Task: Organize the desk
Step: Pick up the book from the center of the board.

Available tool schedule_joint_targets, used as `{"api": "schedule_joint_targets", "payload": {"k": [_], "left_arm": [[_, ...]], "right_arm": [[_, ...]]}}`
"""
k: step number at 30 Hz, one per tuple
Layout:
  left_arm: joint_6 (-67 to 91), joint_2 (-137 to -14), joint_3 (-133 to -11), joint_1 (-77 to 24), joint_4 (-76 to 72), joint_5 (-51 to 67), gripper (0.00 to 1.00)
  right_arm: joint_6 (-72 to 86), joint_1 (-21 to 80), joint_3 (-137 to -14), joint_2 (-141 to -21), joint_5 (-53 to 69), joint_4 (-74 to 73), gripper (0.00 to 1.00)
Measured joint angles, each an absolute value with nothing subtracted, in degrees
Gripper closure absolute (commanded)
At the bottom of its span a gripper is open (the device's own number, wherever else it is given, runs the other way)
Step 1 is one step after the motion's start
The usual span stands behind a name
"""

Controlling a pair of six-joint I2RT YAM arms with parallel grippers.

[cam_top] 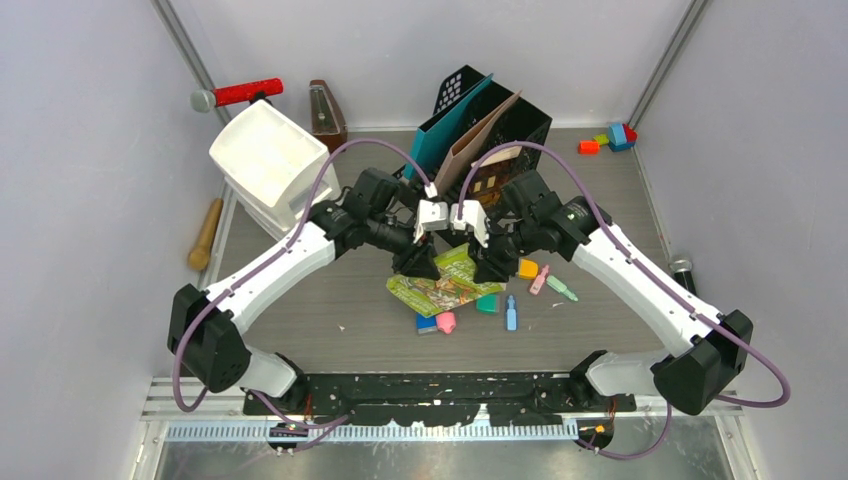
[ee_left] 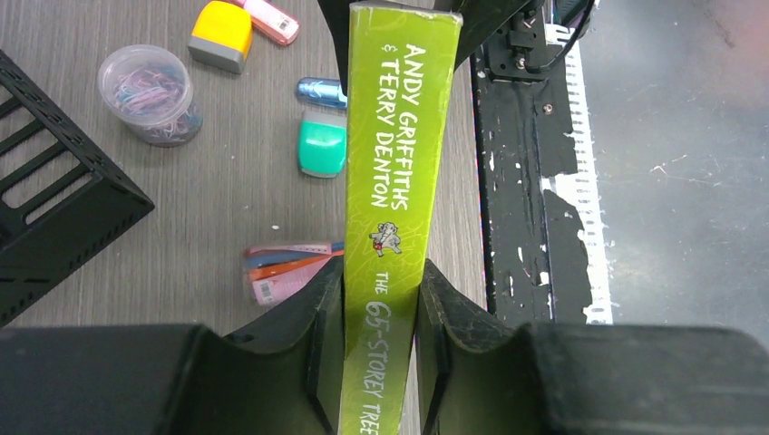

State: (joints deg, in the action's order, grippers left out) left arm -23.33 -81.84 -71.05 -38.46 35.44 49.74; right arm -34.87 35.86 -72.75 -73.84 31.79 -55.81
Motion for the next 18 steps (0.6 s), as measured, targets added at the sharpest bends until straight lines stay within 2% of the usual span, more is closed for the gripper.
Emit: {"api": "schedule_joint_targets", "payload": {"k": [2, 3, 4, 5, 7, 12, 18], "left_arm": [[-23.14, -82.04, -71.05, -38.44, 35.33, 50.09, 1.00], [-23.09, -82.06, -71.05, -38.44, 35.33, 50.17, 1.00], [-23.11, -82.06, -71.05, -38.44, 35.33, 50.22, 1.00], [-23.11, -82.06, -71.05, -38.44, 35.29, 50.26, 1.00], [-23.03, -82.02, -70.87, -38.44, 34.72, 50.19, 1.00], [-22.00, -81.01, -67.09, -37.93, 31.51, 50.17, 1.00], [-18.46, -78.87, -64.84, -34.17, 28.25, 51.33, 1.00]], "right_arm": [[-34.74, 35.83, -72.71, -73.69, 31.51, -55.83, 0.89], [-34.65, 35.83, -72.58, -73.58, 31.38, -55.79, 0.79], [-34.54, 35.83, -72.40, -73.38, 31.27, -55.70, 0.73], [-34.35, 35.86, -72.18, -73.10, 31.00, -55.46, 0.58], [-33.85, 35.86, -71.31, -72.34, 30.35, -54.43, 0.43], [-30.98, 34.06, -69.01, -69.10, 30.48, -47.31, 0.23], [-26.11, 27.83, -68.07, -63.64, 31.70, -41.21, 0.16]]}}
